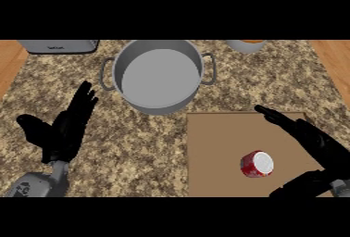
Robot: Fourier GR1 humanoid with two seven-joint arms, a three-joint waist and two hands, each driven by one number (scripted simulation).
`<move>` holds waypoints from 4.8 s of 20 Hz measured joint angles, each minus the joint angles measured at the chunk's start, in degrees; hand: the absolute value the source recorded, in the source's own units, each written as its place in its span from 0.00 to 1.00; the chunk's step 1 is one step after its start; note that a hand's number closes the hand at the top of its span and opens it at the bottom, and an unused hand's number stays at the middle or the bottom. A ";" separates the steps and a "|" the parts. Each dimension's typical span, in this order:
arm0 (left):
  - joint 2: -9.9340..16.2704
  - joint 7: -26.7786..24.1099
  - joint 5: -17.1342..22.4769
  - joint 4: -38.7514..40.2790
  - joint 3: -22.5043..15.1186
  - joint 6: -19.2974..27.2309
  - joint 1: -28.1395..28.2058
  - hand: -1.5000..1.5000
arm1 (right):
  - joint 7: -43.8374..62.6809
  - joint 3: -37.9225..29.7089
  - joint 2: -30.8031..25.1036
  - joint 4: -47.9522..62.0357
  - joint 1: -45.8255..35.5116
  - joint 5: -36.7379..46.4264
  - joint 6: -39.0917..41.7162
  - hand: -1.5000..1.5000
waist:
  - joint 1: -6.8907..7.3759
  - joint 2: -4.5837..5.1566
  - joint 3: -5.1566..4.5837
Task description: Pick the can from the tray and place it in the pot
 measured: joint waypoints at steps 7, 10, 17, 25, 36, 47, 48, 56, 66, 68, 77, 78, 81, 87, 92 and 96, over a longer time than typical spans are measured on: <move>-0.13 1.78 -0.22 -1.63 0.13 -0.20 0.36 0.50 | -3.37 -9.62 -15.63 -5.11 1.64 3.26 7.06 0.00 | -0.23 0.01 -0.10; -0.58 2.57 -0.89 -2.32 -0.26 0.07 0.15 0.50 | -1.43 -12.46 -20.62 -8.48 2.27 4.22 10.03 0.00 | -0.17 0.03 -0.12; -1.79 2.74 -2.11 -2.06 -0.06 -0.10 -0.31 0.50 | 9.72 -14.71 -27.50 -16.51 2.58 5.23 17.07 0.00 | 0.21 0.17 -0.17; -2.39 4.50 -2.75 -3.24 1.38 -2.03 -0.28 0.50 | 24.96 -9.03 -23.26 -21.60 1.35 8.83 20.45 0.00 | 0.96 0.33 -0.14; -4.93 6.53 -5.65 -3.07 2.89 -3.26 -1.50 0.50 | 28.31 -2.88 -17.38 -18.78 0.10 23.70 23.99 0.00 | 0.93 0.38 -0.08; -7.94 7.29 -8.57 -4.24 5.03 -5.78 0.09 0.50 | 28.46 -1.23 -6.97 -20.44 3.68 33.24 24.61 0.00 | 0.81 0.34 -0.08; -8.06 7.46 -8.88 -4.50 5.32 -6.01 0.22 0.50 | 28.86 -1.78 -6.34 -21.54 4.27 33.28 25.30 0.00 | 0.79 0.34 -0.08; -9.42 8.88 -10.48 -5.38 6.73 -7.59 0.29 0.50 | 32.00 -0.03 -1.02 -21.55 5.02 39.79 26.40 0.00 | 0.86 0.34 -0.09; -10.77 8.92 -11.44 -6.09 8.93 -10.04 1.60 0.50 | 31.91 6.79 4.25 -14.35 3.92 51.84 22.81 0.00 | 0.97 0.35 -0.09; -11.25 8.64 -11.98 -5.21 9.31 -10.06 0.87 0.50 | 30.94 7.50 4.16 -12.89 3.58 53.90 22.17 0.00 | 0.93 0.37 -0.08; -13.06 7.84 -13.38 -3.74 10.28 -11.15 0.39 0.50 | 29.46 9.02 5.43 -5.75 1.06 61.22 21.55 0.00 | 0.93 0.37 -0.09; -13.15 8.22 -13.52 -4.16 10.25 -11.33 0.56 0.50 | 29.00 9.37 5.74 -4.48 1.06 62.18 20.69 0.00 | 0.94 0.37 -0.09; -13.60 7.83 -13.92 -3.94 10.39 -12.02 0.97 0.50 | 29.55 10.24 7.74 -2.91 0.26 64.21 20.83 0.00 | 0.95 0.36 -0.10; -14.57 8.23 -14.70 -3.71 10.37 -12.05 0.28 0.50 | 23.24 10.55 7.93 -0.91 2.38 63.88 16.61 1.00 | 0.91 0.37 -0.09; -14.37 8.73 -14.75 -4.54 11.41 -12.95 0.50 0.50 | 19.55 10.10 9.24 0.72 0.82 64.86 14.44 1.00 | 0.93 0.37 -0.08; -15.07 8.76 -15.25 -4.85 11.63 -13.34 0.83 0.50 | 18.17 8.73 10.07 -0.15 0.77 65.34 15.17 1.00 | 0.90 0.36 -0.08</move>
